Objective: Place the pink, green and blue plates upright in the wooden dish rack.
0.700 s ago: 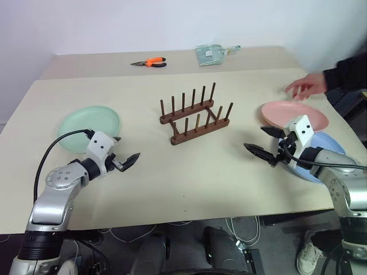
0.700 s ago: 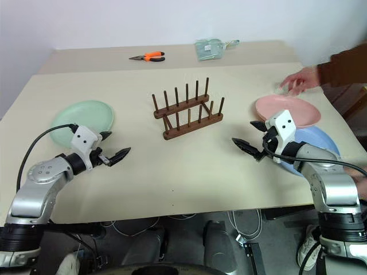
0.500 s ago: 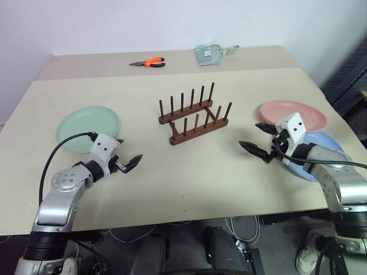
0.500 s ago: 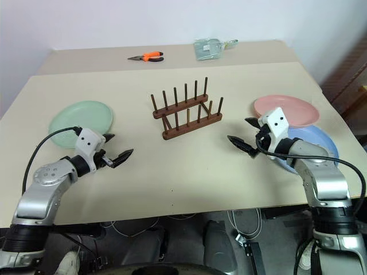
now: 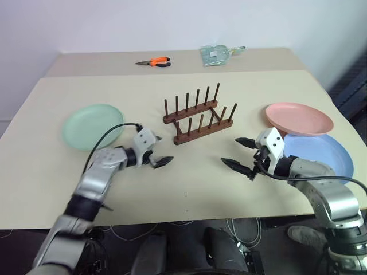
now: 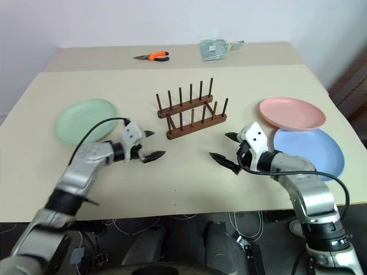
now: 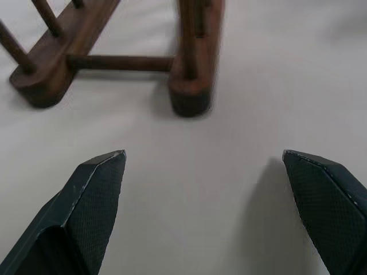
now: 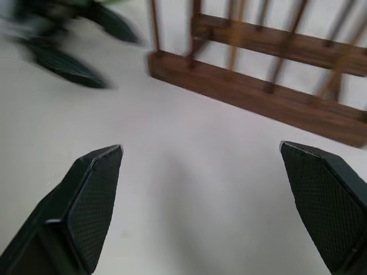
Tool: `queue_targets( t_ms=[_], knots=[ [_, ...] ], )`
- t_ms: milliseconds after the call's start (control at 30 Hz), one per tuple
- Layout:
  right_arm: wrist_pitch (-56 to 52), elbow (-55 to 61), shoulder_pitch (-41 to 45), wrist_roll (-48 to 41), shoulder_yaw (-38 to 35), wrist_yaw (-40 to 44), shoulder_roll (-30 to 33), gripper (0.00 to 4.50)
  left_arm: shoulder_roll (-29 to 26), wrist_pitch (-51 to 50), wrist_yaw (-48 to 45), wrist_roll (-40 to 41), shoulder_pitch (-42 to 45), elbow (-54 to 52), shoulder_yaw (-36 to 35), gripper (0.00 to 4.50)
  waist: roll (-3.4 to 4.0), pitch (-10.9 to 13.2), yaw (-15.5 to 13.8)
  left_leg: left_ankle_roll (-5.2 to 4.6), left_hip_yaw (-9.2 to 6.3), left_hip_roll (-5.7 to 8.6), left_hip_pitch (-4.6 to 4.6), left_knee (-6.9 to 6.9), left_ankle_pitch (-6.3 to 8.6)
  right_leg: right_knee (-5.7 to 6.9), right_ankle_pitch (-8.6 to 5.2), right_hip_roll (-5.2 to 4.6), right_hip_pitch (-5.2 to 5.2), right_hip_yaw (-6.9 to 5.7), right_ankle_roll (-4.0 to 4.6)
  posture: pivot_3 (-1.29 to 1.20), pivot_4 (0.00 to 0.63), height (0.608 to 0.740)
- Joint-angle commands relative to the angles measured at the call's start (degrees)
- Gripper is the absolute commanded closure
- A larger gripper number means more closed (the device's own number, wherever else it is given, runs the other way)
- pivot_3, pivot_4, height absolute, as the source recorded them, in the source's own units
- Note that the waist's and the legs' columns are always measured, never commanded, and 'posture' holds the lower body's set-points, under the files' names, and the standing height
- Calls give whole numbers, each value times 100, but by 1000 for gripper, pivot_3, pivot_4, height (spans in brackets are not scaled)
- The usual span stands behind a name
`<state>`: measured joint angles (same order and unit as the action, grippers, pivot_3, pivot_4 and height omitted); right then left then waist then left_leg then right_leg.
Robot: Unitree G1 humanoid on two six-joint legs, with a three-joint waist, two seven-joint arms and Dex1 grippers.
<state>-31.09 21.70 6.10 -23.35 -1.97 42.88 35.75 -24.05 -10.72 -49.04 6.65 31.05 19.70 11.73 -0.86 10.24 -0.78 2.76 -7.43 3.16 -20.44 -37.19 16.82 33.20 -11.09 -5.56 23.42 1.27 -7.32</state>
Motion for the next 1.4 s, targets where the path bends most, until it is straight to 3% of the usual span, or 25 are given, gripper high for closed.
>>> queue_targets(
  t_ms=[33, 133, 400, 433, 633, 767, 967, 1033, 1100, 1167, 1300, 1333, 1400],
  knots=[
    [-130, 646, -285, -59, -61, -332, -115, 24, 311, 519, -217, -197, 543, 1123, 146, 0, -1, -1, 5, 0, 2, 2, 1, 1, 0, -2, 1, -2, -2, 2, 0, 0, 150, 740],
    [-193, 898, -499, -36, -32, -534, -197, 24, 616, 825, -331, -192, 878, 1802, 95, 0, 0, -3, 7, 0, 2, 2, 2, 1, 0, -3, 0, -2, -1, 3, -3, 0, 150, 740],
    [-189, 1018, -819, 1, -124, -576, -37, 0, 970, 1417, -661, -333, 1084, 2198, 158, 3705, -2, -6, 5, 0, -1, 2, 6, 0, 0, 0, -8, -2, -5, 1, -15, 0, 150, 740],
    [-243, 1031, -847, -54, -168, -533, 21, 0, 951, 1525, -799, -340, 1074, 2153, 189, 3741, -3, -5, 3, 0, -1, 2, 6, 0, 0, 0, -8, -2, -5, 1, -14, 0, 150, 740],
    [-348, 1110, -1362, -181, -397, 48, 691, 0, 670, 2055, -1949, -504, 1188, 1954, 546, 3741, -5, -4, 4, -1, -2, 3, 1, 0, 1, -3, -5, -3, -5, 1, -9, 0, 150, 740],
    [-281, 996, -1455, -175, -573, 119, 803, 0, 509, 2230, -2453, -589, 1351, 2126, 675, 3741, -6, -3, 6, -1, -1, 2, 3, 0, 1, -2, -9, -2, -5, 1, -13, 0, 150, 740],
    [-144, 851, -1366, 28, -590, -40, 709, 0, 459, 2258, -2098, -734, 1541, 2628, 495, 827, -8, -2, 9, -1, -1, 1, 3, 1, 1, -1, -10, -2, -4, 1, -16, 0, 150, 740],
    [-167, 674, -1287, 118, -611, -124, 728, 561, 246, 1962, -1995, -775, 1391, 2469, 440, 0, -8, -2, 20, -1, -1, 1, 4, 1, 1, -1, -10, -2, -5, 1, -17, 0, 150, 740],
    [-197, 541, -1284, 224, -591, -138, 823, 1348, -42, 1560, -2087, -693, 1056, 1992, 399, 114, -7, -4, 58, -1, 0, -1, 8, 4, 1, 1, -10, -2, -5, 1, -17, 0, 150, 740],
    [-197, 424, -1284, 339, -557, -140, 897, 2360, -263, 1015, -2316, -424, 636, 1213, 351, 777, -6, -7, 106, -2, 0, -4, 13, 12, 1, 3, -10, 0, -4, 1, -16, 0, 150, 740],
    [-110, 187, -1155, 651, -338, -174, 960, 4432, -313, -215, -2133, 90, -315, -890, 349, 2796, -2, -10, 166, -3, 0, -7, 12, 16, 2, 7, -8, 1, 1, 3, -11, 0, 150, 740],
    [-58, 65, -1051, 829, -224, -264, 947, 4500, -227, -378, -1912, 22, -469, -1264, 429, 3204, -2, -10, 146, -3, -1, -7, 11, 14, 2, 7, -7, 0, -1, 4, -8, 0, 150, 740],
    [-10, -204, -802, 1094, -30, -399, 902, 4500, -20, -473, -1510, -208, -676, -1768, 636, 3204, -3, -9, 91, -2, -5, -2, 5, 1, 2, 4, -11, -2, -6, 4, -11, 0, 150, 740]
  ],
)
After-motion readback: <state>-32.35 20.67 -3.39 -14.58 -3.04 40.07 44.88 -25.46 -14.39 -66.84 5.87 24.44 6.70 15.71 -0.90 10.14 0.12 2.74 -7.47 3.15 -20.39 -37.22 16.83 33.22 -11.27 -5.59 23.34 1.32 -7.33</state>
